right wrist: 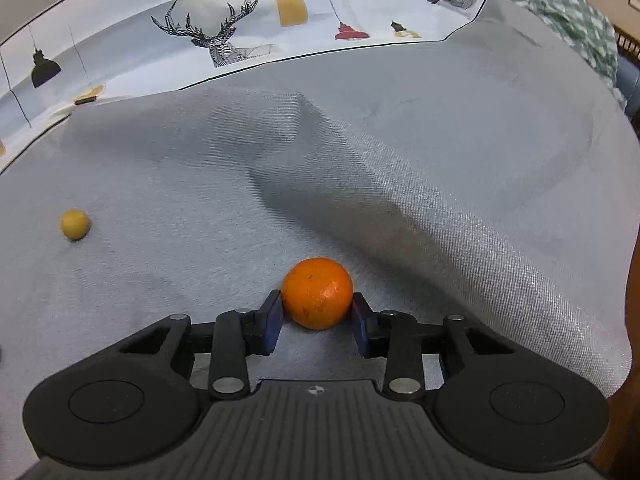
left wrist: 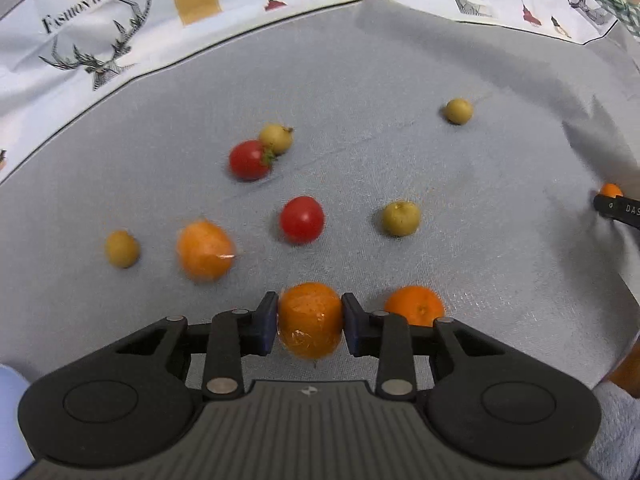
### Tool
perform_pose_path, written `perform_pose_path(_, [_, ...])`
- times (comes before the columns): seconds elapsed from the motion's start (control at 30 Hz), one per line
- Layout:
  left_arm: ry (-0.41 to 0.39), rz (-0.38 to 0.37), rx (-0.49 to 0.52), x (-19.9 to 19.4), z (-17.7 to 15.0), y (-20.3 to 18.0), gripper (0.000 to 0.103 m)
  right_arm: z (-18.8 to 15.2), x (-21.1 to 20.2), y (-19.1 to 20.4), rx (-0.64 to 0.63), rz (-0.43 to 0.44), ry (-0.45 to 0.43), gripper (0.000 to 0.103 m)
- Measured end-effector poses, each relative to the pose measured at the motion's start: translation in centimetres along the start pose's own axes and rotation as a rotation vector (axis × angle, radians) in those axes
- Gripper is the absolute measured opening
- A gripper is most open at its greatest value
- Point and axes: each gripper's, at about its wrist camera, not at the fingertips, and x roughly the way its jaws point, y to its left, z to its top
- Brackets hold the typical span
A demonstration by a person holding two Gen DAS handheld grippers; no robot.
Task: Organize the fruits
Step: 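Carry both held oranges over the blue plate with both tools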
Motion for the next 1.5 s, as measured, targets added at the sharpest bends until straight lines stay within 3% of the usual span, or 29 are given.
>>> perform_pose_path(0.1, [0.006, 0.005, -0.014, -2.2, -0.9, 0.6, 0.037, -0.3, -2.6, 0.5, 0.009, 0.056, -0.025, 0.037])
perform_pose_path(0.33, [0.018, 0.032, -0.071, -10.4, -5.7, 2.6, 0.037, -2.0, -12.9, 4.7, -0.046, 0.285, -0.064, 0.037])
perform_pose_path(0.5, [0.012, 0.058, -0.136, -16.9, -11.0, 5.5, 0.037, -5.4, -20.8, 9.7, -0.151, 0.466, -0.069, 0.037])
perform_pose_path(0.63, [-0.007, 0.121, -0.199, -21.4, -15.1, 8.4, 0.037, -8.1, -25.9, 13.4, -0.231, 0.603, -0.026, 0.037])
perform_pose_path(0.8, [-0.036, 0.181, -0.275, -25.9, -19.8, 11.6, 0.037, -12.0, -31.2, 17.5, -0.337, 0.714, 0.004, 0.037])
perform_pose_path(1.0, [-0.055, 0.188, -0.353, -28.6, -24.5, 14.3, 0.037, -16.0, -35.8, 20.5, -0.482, 0.763, 0.012, 0.037])
perform_pose_path(1.13, [-0.061, 0.181, -0.379, -29.0, -26.5, 15.5, 0.037, -16.5, -37.6, 21.1, -0.527, 0.752, -0.012, 0.037])
perform_pose_path(1.5, [-0.089, 0.161, -0.426, -29.2, -27.7, 16.6, 0.037, -17.1, -38.5, 22.7, -0.574, 0.722, -0.022, 0.037])
